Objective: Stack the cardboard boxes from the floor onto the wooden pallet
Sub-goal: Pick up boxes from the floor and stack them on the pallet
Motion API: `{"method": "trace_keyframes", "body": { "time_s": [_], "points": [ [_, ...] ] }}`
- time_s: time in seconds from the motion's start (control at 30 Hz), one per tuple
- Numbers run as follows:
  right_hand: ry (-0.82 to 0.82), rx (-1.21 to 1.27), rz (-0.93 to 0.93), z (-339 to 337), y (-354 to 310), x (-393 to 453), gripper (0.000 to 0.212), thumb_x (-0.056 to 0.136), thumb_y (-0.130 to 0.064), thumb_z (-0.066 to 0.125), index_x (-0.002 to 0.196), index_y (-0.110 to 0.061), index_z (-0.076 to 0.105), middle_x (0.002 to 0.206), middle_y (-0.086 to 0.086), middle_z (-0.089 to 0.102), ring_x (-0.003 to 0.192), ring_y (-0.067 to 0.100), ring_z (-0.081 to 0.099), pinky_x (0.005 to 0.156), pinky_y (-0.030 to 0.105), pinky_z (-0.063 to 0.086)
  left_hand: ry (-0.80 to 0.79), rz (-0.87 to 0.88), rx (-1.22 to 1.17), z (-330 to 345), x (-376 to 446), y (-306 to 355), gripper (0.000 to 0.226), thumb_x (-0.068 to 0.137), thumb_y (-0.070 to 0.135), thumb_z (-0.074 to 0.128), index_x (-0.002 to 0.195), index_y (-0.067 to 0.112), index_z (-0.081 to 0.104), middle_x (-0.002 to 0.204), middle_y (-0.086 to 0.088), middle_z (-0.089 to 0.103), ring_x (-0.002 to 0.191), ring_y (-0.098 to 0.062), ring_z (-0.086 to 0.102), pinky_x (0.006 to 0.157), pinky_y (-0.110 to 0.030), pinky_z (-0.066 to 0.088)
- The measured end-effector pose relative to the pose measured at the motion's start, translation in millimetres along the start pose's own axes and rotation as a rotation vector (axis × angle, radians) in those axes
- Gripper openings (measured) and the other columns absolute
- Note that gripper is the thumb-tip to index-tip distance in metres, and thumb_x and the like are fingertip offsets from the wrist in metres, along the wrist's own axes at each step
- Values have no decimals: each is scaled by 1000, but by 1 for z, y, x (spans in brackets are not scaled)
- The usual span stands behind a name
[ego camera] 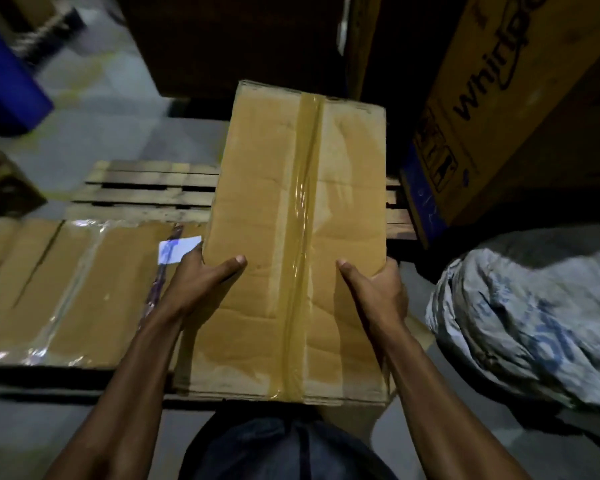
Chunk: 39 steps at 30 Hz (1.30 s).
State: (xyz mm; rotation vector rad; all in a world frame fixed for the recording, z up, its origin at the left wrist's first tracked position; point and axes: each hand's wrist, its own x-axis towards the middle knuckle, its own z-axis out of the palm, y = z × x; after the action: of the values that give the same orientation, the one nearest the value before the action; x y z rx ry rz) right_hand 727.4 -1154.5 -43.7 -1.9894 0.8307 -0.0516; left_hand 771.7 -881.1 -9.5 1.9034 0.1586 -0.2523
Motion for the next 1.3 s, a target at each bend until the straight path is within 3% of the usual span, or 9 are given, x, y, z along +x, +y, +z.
{"method": "trace_keyframes", "body": {
  "time_s": [0.1,0.2,0.3,0.37,0.53,0.67,0.83,0.93,1.3],
  "points": [
    [-52,-49,-84,0,-22,-40,58,72,-70,71,105,-27,50,102,-1,61,100,28,60,87,47,52,104,2,-123,-31,-53,-4,39,83,23,82,116,15,63,99,-2,75,88,-12,73,69,-21,55],
    [-99,-88,-199,12,-39,-79,62,71,-74,69,107,-27,50,102,-1,62,97,27,61,85,47,54,208,-28,-233,-64,-100,-22,38,88,15,76,123,13,61,101,-3,75,95,-16,73,71,-21,58],
    [-154,-141,-295,39,-52,-120,70,70,-77,68,113,-24,51,102,0,62,95,27,61,83,48,55,310,-38,-281,-104,-142,-53,56,79,36,85,128,20,61,110,-3,75,103,-23,72,87,-42,59],
    [-202,-167,-332,63,-59,-153,77,71,-77,68,122,-21,51,111,3,63,103,29,61,87,50,54,376,-41,-289,-134,-170,-75,72,70,51,86,131,24,58,116,-2,73,108,-23,70,90,-46,57],
    [-343,-163,-372,136,-77,-252,73,77,-68,71,128,-19,52,117,5,63,111,33,59,87,39,48,497,-60,-303,-220,-241,-134,34,90,19,74,121,27,61,99,7,75,90,-8,73,72,-28,58],
    [-443,-170,-378,212,-92,-340,69,83,-58,72,132,-15,51,113,4,55,109,29,54,81,32,34,551,-93,-296,-314,-291,-187,39,90,22,76,127,21,63,105,2,76,95,-15,73,73,-33,59],
    [-495,-198,-419,307,-119,-432,83,74,-73,70,134,-19,49,125,8,62,114,33,58,95,46,50,613,-104,-303,-431,-336,-226,36,80,33,76,113,27,66,101,4,76,92,-14,74,76,-37,60],
    [-547,-198,-461,356,-144,-475,91,77,-71,69,145,-17,42,130,10,59,119,35,56,97,45,48,646,-122,-309,-491,-352,-248,32,83,35,76,113,30,64,101,7,76,92,-11,73,75,-37,59],
    [-616,-228,-502,585,-235,-534,87,78,-68,68,141,-13,46,127,10,61,117,35,57,86,36,45,780,-215,-263,-695,-284,-345,54,73,47,78,120,24,65,106,1,76,95,-19,73,86,-51,60]
  ]
}}
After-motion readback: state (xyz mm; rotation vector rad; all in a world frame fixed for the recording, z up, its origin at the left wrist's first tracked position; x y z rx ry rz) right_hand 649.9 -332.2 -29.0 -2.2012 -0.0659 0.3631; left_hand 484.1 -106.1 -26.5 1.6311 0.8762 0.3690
